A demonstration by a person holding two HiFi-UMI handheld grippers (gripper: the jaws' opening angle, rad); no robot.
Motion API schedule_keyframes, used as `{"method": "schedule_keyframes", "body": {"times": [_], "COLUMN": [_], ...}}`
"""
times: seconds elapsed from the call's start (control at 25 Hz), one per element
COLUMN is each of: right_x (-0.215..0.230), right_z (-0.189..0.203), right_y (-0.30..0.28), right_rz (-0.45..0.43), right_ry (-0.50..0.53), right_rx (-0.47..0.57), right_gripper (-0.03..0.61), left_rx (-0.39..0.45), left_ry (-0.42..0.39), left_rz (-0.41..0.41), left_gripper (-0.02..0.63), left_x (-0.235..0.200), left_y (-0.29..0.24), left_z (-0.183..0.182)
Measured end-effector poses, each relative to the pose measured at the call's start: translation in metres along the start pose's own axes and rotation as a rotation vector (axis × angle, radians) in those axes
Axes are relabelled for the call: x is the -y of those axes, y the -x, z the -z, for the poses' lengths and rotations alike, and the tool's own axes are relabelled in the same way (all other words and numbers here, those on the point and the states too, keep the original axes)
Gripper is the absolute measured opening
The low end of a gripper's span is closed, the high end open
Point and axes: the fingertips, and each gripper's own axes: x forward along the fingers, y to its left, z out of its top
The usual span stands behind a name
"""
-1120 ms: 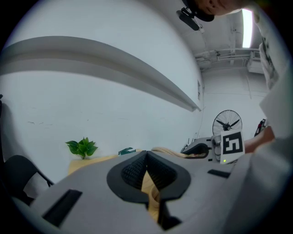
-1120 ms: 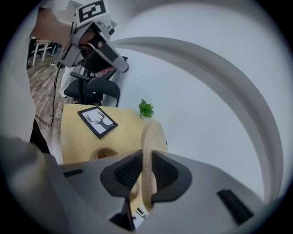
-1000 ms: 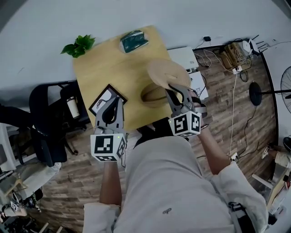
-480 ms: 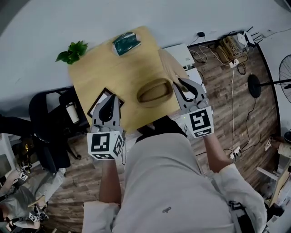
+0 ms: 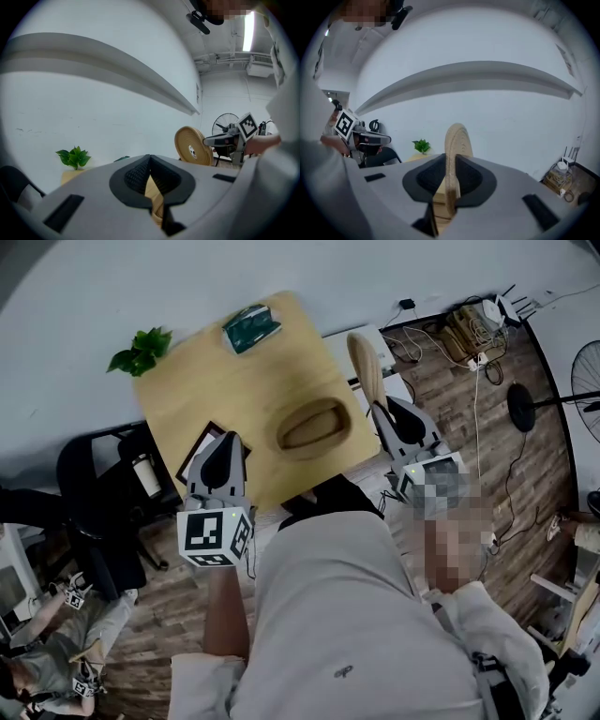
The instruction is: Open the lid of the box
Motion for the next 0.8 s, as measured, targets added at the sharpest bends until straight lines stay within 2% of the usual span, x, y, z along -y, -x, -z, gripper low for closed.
{"method": "schedule_keyframes", "body": {"times": [0.32, 0.8], "right_x": [0.02, 0.037], "right_z": [0.011, 0.029], "right_y": [0.011, 0.021], "right_rz": [0.022, 0.044], "right_ry": [-0.161, -0.231], "right_rx": [0.023, 0.015], "right_gripper": [0.063, 0.061], "left_rx": [-0.003, -0.006], "left_ry": [0.01, 0.015], "left_rz": [-0.003, -0.004], "left_gripper": [0.006, 0.005], "left_x": [-0.001, 0.006], "left_y": [-0.002, -0.003], "left_z": [0.002, 0.004]}}
